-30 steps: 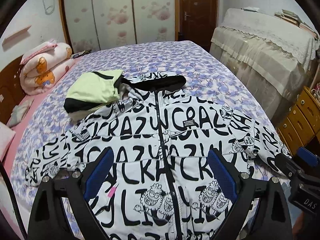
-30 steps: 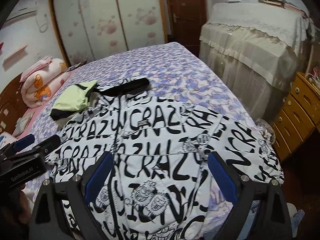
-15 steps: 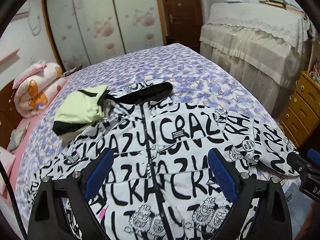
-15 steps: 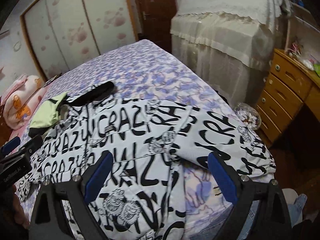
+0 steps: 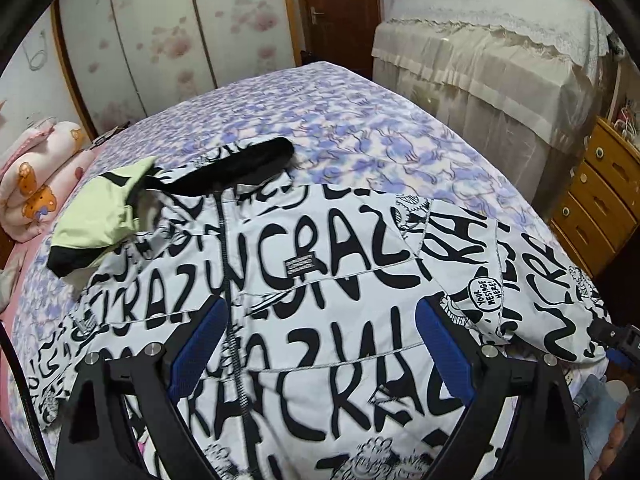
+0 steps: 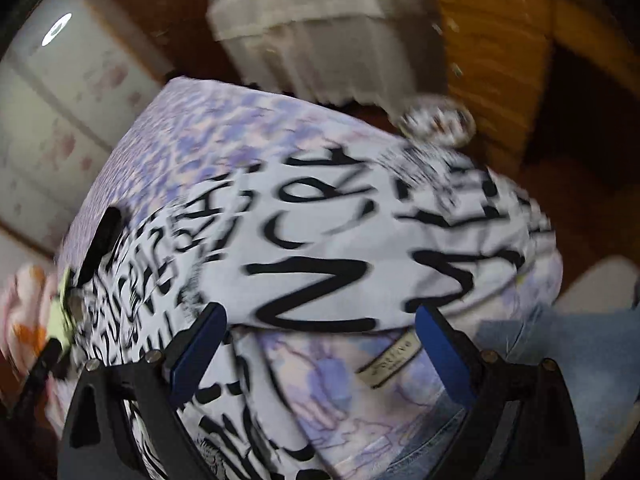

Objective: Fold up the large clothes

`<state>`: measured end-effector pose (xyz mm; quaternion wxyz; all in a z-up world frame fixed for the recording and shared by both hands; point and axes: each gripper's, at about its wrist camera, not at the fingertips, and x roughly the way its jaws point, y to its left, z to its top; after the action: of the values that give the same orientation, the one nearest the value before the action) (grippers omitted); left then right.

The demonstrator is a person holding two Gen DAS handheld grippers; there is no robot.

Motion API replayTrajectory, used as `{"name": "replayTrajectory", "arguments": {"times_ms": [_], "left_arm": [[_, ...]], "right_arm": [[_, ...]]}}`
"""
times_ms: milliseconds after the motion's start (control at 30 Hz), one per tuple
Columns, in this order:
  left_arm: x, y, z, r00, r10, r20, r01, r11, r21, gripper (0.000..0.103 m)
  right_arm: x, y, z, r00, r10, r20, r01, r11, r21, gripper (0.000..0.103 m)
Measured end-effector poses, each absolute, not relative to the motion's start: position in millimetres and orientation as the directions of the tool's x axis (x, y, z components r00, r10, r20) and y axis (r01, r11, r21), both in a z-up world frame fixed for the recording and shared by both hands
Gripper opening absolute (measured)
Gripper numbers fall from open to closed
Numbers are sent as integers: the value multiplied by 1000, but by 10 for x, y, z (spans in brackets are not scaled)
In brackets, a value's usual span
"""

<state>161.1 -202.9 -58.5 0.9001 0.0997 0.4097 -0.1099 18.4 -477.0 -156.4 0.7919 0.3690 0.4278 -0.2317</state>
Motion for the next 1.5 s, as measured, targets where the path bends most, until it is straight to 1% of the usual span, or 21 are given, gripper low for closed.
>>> {"name": "replayTrajectory", "arguments": {"times_ms": [200,400,500,567,600,667,733,767,800,833,867,900,967,1033,1133,1233,1267,1333,1433,1467,1500], "left_arm": [[1697,-2287,-812,605,-147,-783,320,945,70,94],[1728,-2536,-1014,569,-165,-806,357,932,61,94],[1746,-2625,-1076,558,-172,-812,371,927,58,94],[1759,-2669,-1103,554,-173,-815,375,925,58,94],[1760,-2675,-1106,553,-174,-815,375,925,58,94],[1758,-2676,-1109,553,-178,-814,377,925,54,94],[1760,-2668,-1106,553,-179,-813,376,925,52,94],[1758,-2646,-1103,554,-178,-813,373,926,51,94],[1756,-2612,-1097,555,-175,-814,367,929,51,94],[1754,-2577,-1091,555,-174,-814,363,931,48,94],[1748,-2509,-1080,556,-175,-812,355,934,42,94],[1744,-2459,-1070,559,-173,-811,348,937,40,94],[1739,-2325,-1053,565,-165,-808,330,943,39,94],[1735,-2138,-1030,573,-149,-806,302,953,38,94],[1750,-1874,-1011,575,-135,-807,256,966,21,94],[1774,-1568,-1015,570,-125,-812,199,980,-11,94],[1784,-1443,-1029,569,-115,-814,175,984,-17,94],[1799,-1292,-1067,567,-103,-817,149,989,-22,94],[1836,-1064,-1185,547,-91,-832,112,993,-35,94],[1855,-984,-1247,532,-101,-841,105,993,-53,94],[1861,-936,-1288,521,-108,-847,101,993,-64,94]], "right_arm": [[-108,-5214,-1988,537,7,-844,765,417,490,96],[-311,-5443,-2291,581,38,-813,779,264,569,96],[-338,-5492,-2313,613,23,-789,765,229,601,96],[-341,-5520,-2309,601,-11,-799,781,219,585,95],[-342,-5534,-2303,596,-29,-802,787,217,577,91],[-314,-5541,-2263,564,-77,-822,812,230,536,79],[-268,-5557,-2202,522,-128,-843,837,268,477,54],[-225,-5550,-2149,493,-161,-855,850,295,436,44],[-195,-5539,-2104,474,-189,-860,859,313,405,23],[-161,-5517,-2019,464,-229,-856,863,334,378,13],[-145,-5505,-1949,476,-255,-842,858,346,380,12],[-127,-5470,-1829,496,-296,-816,848,364,384,9],[-47,-5350,-1526,542,-375,-752,820,432,376,7],[137,-5202,-1172,641,-397,-657,741,544,394,6],[480,-4828,-735,765,-335,-550,588,712,384,6],[884,-4255,-460,852,-186,-490,377,867,325,6],[1039,-4009,-434,864,-118,-490,291,911,294,6],[1260,-3614,-498,859,-32,-511,174,956,234,6],[1516,-3117,-829,803,44,-594,59,987,152,7],[1586,-2987,-1002,769,66,-635,30,990,140,7],[1600,-2919,-1128,743,85,-664,10,990,139,10]]}}
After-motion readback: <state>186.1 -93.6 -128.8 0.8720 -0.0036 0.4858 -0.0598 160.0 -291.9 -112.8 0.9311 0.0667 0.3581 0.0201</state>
